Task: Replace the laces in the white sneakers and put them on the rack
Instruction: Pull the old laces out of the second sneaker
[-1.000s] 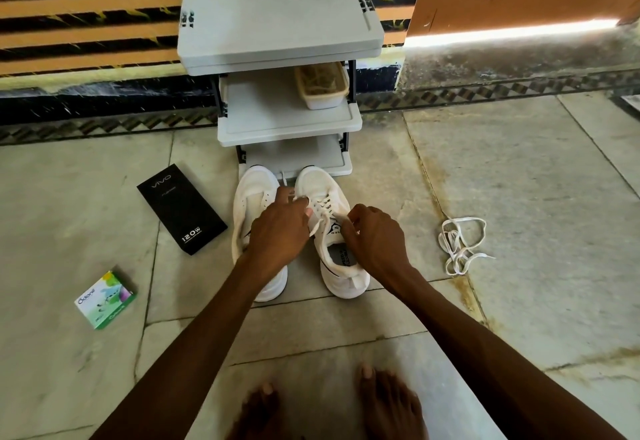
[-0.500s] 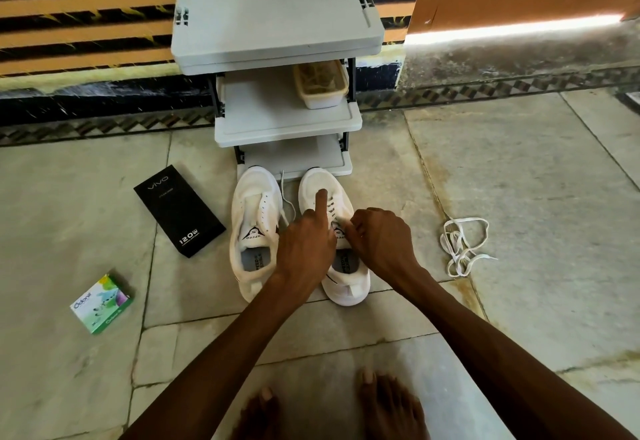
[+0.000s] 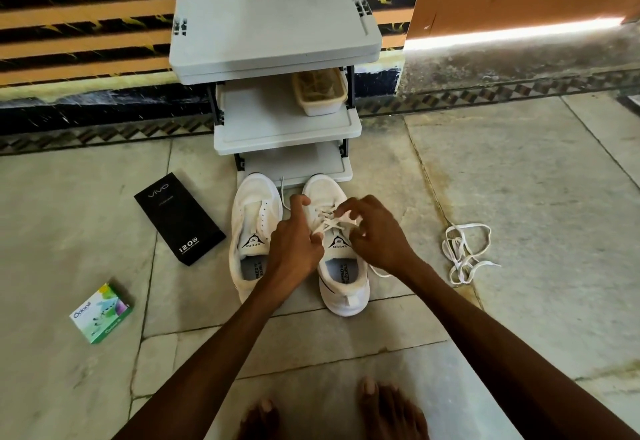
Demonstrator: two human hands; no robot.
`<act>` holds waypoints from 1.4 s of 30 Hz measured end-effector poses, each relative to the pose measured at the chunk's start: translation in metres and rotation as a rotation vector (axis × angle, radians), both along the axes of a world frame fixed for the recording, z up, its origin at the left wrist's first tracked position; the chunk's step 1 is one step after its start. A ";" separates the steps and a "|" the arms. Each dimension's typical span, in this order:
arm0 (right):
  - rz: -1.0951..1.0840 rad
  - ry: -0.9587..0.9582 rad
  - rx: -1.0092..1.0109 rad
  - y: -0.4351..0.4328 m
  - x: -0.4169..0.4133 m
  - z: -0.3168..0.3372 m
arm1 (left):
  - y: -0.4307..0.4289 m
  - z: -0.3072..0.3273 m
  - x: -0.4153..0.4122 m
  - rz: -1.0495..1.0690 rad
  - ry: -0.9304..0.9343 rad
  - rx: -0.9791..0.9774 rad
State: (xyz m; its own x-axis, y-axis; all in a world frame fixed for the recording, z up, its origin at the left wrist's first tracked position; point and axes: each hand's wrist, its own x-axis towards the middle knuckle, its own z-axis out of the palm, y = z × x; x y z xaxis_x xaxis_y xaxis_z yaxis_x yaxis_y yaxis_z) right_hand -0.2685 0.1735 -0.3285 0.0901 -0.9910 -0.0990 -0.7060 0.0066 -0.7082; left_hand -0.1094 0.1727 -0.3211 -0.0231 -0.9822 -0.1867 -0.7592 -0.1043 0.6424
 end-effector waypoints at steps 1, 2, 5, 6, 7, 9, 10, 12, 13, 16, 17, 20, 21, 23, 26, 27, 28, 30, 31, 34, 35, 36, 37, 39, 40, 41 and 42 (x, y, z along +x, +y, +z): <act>0.108 0.118 -0.004 -0.001 0.004 0.003 | 0.000 -0.001 0.000 0.001 -0.002 0.000; 0.182 0.241 -0.003 -0.002 0.009 0.005 | 0.000 -0.001 0.001 0.004 0.001 -0.003; 0.272 0.479 -0.035 0.000 0.019 0.007 | 0.000 0.001 0.002 0.013 0.024 -0.002; 0.289 0.512 -0.044 0.001 0.020 0.008 | 0.001 0.001 0.002 0.015 0.031 0.001; 0.314 0.533 -0.054 0.000 0.021 0.006 | 0.001 0.002 0.002 0.019 0.036 0.008; 0.349 0.474 -0.048 -0.004 0.019 0.005 | 0.004 0.002 0.002 0.034 0.039 0.011; 0.305 0.357 -0.024 -0.008 0.016 0.001 | 0.005 0.002 0.003 0.043 0.039 0.008; -0.007 -0.109 0.153 -0.012 0.005 0.000 | 0.007 0.001 0.003 0.065 0.041 0.011; -0.200 -0.400 0.278 -0.012 -0.002 0.002 | 0.007 0.000 0.003 0.073 0.039 0.016; -0.493 -0.898 0.571 -0.009 -0.013 0.000 | 0.006 -0.001 0.001 0.068 0.022 0.012; -0.484 -0.880 0.586 -0.009 -0.012 -0.001 | 0.005 -0.001 0.001 0.055 0.015 0.004; -0.347 -0.595 0.462 -0.010 -0.007 0.001 | 0.007 0.001 0.000 0.031 0.015 -0.033; -0.281 -0.446 0.377 -0.011 -0.007 0.003 | 0.008 0.002 -0.001 0.023 0.013 -0.050; -0.098 -0.130 0.159 -0.012 -0.003 0.007 | 0.010 0.001 -0.002 0.018 0.009 -0.070; 0.112 0.297 -0.157 -0.007 0.008 0.010 | 0.009 0.000 -0.002 0.023 0.027 -0.071; 0.149 0.420 -0.205 -0.006 0.011 0.009 | 0.009 0.000 -0.002 0.023 0.031 -0.067; 0.166 0.499 -0.210 -0.005 0.013 0.006 | 0.009 0.000 -0.002 0.021 0.032 -0.063; 0.156 0.539 -0.179 -0.004 0.016 0.002 | 0.008 0.001 -0.003 0.014 0.032 -0.056; 0.154 0.538 -0.176 -0.004 0.017 0.001 | 0.008 0.001 -0.003 0.013 0.030 -0.053; 0.179 0.537 -0.182 -0.005 0.019 0.000 | 0.008 0.003 -0.003 0.015 0.020 -0.044; 0.186 0.529 -0.185 -0.006 0.019 0.000 | 0.008 0.003 -0.003 0.018 0.017 -0.044; 0.192 0.523 -0.194 -0.006 0.018 0.001 | 0.009 0.004 -0.004 0.022 0.012 -0.047; 0.197 0.524 -0.206 -0.007 0.018 0.001 | 0.009 0.005 -0.005 0.025 0.009 -0.053; 0.197 0.528 -0.233 -0.008 0.018 0.002 | 0.010 0.006 -0.006 0.026 0.008 -0.064; 0.188 0.512 -0.248 -0.008 0.019 0.002 | 0.010 0.007 -0.007 0.025 0.008 -0.067; 0.170 0.467 -0.262 -0.007 0.019 0.002 | 0.010 0.007 -0.007 0.024 0.010 -0.067; 0.128 0.385 -0.263 -0.007 0.019 0.000 | 0.010 0.008 -0.007 0.022 0.009 -0.069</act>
State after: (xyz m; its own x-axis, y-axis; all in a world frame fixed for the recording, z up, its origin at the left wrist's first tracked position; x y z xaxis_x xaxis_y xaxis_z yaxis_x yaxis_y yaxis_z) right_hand -0.2498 0.1668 -0.3283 0.2186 -0.9703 0.1039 -0.9007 -0.2416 -0.3610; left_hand -0.1166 0.1826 -0.3135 -0.0030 -0.9929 -0.1187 -0.7515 -0.0761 0.6553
